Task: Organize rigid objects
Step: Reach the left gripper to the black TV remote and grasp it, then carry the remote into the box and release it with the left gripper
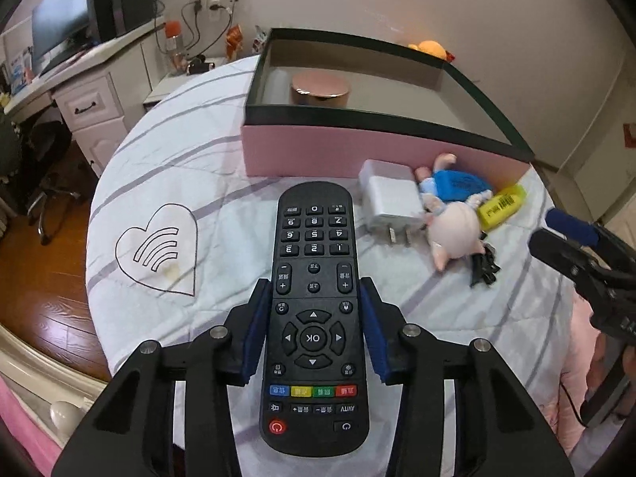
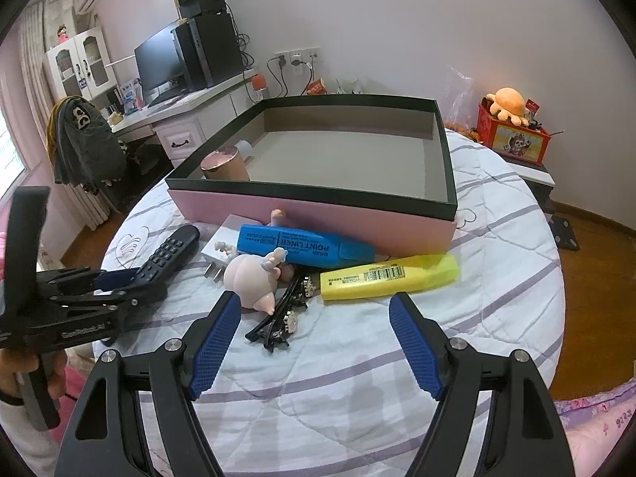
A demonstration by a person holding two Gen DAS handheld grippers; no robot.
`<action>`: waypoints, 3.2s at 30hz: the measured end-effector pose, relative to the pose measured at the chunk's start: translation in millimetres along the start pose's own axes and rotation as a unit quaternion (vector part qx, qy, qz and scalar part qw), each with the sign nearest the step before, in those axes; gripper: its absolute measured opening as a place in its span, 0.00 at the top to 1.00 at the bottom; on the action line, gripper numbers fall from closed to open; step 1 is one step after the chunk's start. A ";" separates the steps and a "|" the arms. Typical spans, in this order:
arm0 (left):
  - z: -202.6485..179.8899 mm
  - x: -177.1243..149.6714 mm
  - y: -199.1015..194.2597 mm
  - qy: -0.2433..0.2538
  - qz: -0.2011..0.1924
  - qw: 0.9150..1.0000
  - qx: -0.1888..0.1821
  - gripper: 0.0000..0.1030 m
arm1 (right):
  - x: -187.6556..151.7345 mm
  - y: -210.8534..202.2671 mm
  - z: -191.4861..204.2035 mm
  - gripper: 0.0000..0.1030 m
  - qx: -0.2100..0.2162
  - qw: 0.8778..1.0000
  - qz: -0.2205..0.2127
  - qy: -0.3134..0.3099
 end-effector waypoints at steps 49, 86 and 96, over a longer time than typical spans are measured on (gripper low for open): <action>-63.4 165.2 100.7 0.016 -0.034 0.996 0.076 0.57 | 72.5 41.8 -75.3 0.24 0.003 0.998 -0.050 0.028; 0.6 37.6 -26.1 0.005 -0.069 0.995 0.073 0.02 | 3.0 4.5 -19.7 0.24 -0.025 1.000 -0.010 0.009; 6.4 7.6 -21.2 0.030 -0.039 0.997 0.067 0.02 | -13.4 14.5 24.0 0.24 -0.013 1.000 0.008 -0.026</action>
Point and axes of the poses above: each gripper's, at about its wrist camera, not at the fingertips, and y roughly the way its jaws point, z to its left, x to its top, the point moved 3 cm from there along y, roughly the way its jaws point, and after that the axes turned 1 degree about -z, right-handed, at the moved point
